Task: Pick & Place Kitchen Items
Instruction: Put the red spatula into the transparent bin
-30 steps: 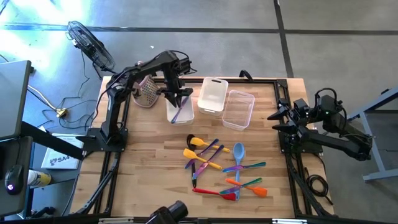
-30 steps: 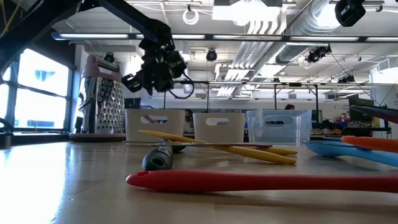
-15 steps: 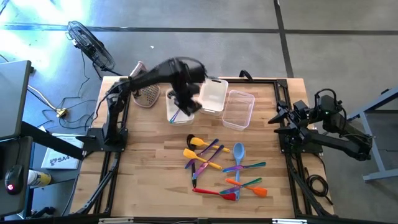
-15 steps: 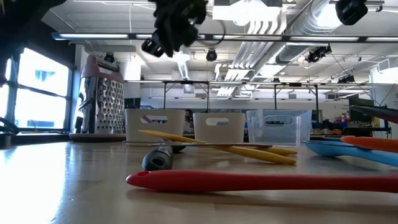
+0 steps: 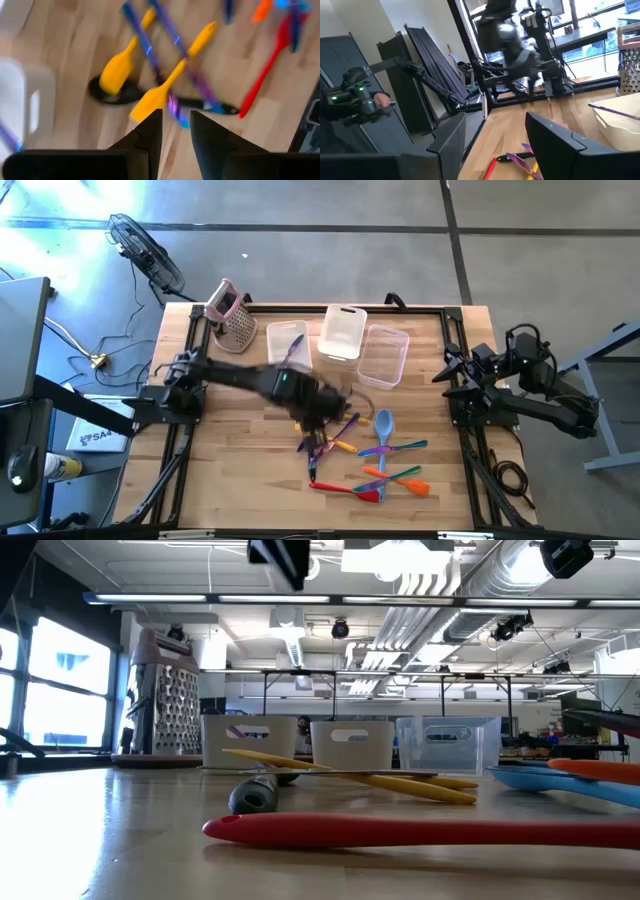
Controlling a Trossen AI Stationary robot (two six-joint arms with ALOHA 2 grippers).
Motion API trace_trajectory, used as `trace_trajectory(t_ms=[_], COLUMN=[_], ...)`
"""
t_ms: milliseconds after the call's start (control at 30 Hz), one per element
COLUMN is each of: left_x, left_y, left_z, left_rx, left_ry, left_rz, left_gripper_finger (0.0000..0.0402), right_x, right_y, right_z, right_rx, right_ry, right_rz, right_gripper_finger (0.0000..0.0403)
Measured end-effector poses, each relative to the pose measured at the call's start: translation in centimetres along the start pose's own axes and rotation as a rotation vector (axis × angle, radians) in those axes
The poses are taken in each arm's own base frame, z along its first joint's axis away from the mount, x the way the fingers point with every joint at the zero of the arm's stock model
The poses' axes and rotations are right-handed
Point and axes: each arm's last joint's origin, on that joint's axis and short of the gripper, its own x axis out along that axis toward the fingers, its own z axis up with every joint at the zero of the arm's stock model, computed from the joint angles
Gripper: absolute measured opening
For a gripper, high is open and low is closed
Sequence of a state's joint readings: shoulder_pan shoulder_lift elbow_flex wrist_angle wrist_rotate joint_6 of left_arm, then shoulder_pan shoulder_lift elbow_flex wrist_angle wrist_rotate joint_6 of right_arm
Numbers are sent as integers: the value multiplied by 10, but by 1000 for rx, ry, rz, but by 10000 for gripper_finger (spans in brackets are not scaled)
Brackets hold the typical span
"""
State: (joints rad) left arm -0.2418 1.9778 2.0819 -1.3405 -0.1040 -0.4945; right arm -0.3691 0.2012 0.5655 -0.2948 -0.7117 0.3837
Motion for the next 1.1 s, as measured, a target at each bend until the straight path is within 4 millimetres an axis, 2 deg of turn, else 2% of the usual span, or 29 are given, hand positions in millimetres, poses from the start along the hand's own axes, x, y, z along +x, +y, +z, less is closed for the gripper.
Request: trace_trajectory(t_ms=[133,267,367,600,733,900,1100], left_x=[5,19,40,90,113,126,144], left_y=[-39,-67,-85,-106,-114,-126,-129], left_z=[-10,-18,-16,-17,-13,-7,-12], left_rx=[99,149,131,116,70,88,117], left_ry=[-96,-119,-133,-35,-43,-122,-104], left_rz=[9,-16,-60,-166,-215,-277,-233], left_gripper_finger=[95,95,95,95,95,95,95], right_x=[0,0,0,-1,-1,-1,-1], right_y=[-1,-3,-4,-3,-2,-2,-2], right_z=[-3,-8,-11,-14,-15,-16,-16], right_rx=[2,38,62,125,135,190,190], right_ry=[25,64,91,135,153,163,164], right_rz=[-12,-26,-36,11,43,46,49], right_gripper_finger=[199,199,199,199,199,199,199])
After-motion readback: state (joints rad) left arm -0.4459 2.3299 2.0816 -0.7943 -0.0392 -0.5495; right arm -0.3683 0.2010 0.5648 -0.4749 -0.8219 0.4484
